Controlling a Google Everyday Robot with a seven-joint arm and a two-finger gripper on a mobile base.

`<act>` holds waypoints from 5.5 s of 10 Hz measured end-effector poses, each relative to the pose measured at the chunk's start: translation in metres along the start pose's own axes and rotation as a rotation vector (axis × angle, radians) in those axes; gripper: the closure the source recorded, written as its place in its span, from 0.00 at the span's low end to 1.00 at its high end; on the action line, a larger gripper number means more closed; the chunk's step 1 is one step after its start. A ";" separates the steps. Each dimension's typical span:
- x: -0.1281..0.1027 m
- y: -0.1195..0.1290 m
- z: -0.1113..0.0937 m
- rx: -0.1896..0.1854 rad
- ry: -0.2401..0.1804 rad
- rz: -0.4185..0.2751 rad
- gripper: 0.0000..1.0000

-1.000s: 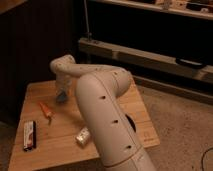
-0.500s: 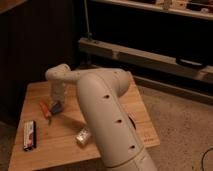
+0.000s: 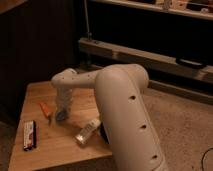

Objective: Wipe the white sponge on the table

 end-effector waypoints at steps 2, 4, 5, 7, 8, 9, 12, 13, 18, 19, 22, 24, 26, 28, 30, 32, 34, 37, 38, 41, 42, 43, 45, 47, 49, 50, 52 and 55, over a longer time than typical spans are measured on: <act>0.017 -0.013 0.000 0.002 0.013 0.045 1.00; 0.033 -0.023 0.001 0.007 0.029 0.090 1.00; 0.038 -0.029 0.000 0.011 0.032 0.113 1.00; 0.046 -0.043 0.001 0.018 0.031 0.168 1.00; 0.046 -0.053 0.001 0.022 0.027 0.194 1.00; 0.045 -0.067 -0.001 0.025 0.018 0.227 1.00; 0.025 -0.102 -0.007 0.025 -0.013 0.302 1.00; 0.016 -0.113 -0.008 0.022 -0.023 0.317 1.00; -0.037 -0.139 -0.011 0.022 -0.055 0.343 1.00; -0.047 -0.142 -0.011 0.024 -0.060 0.346 1.00; -0.080 -0.138 -0.010 0.040 -0.069 0.331 1.00; -0.098 -0.133 -0.010 0.053 -0.072 0.316 1.00; -0.115 -0.127 -0.008 0.059 -0.070 0.297 1.00; -0.133 -0.115 -0.006 0.065 -0.068 0.269 1.00; -0.148 -0.096 -0.005 0.067 -0.072 0.229 1.00; -0.156 -0.068 -0.006 0.068 -0.072 0.165 1.00; -0.151 -0.041 -0.012 0.066 -0.070 0.090 1.00; -0.117 0.008 -0.005 0.043 -0.037 -0.023 1.00; -0.107 0.016 -0.002 0.036 -0.025 -0.040 1.00; -0.060 0.013 0.001 0.002 0.011 -0.055 1.00; -0.045 0.007 0.000 -0.010 0.020 -0.047 1.00; -0.031 0.001 -0.002 -0.027 0.024 -0.034 1.00; -0.009 -0.006 -0.002 -0.053 0.035 -0.007 1.00; 0.008 -0.014 0.000 -0.061 0.052 0.020 1.00; 0.020 -0.023 0.004 -0.063 0.068 0.053 1.00; 0.026 -0.030 0.004 -0.062 0.072 0.074 1.00; 0.035 -0.049 0.002 -0.071 0.069 0.125 1.00; 0.034 -0.080 -0.004 -0.099 0.036 0.204 1.00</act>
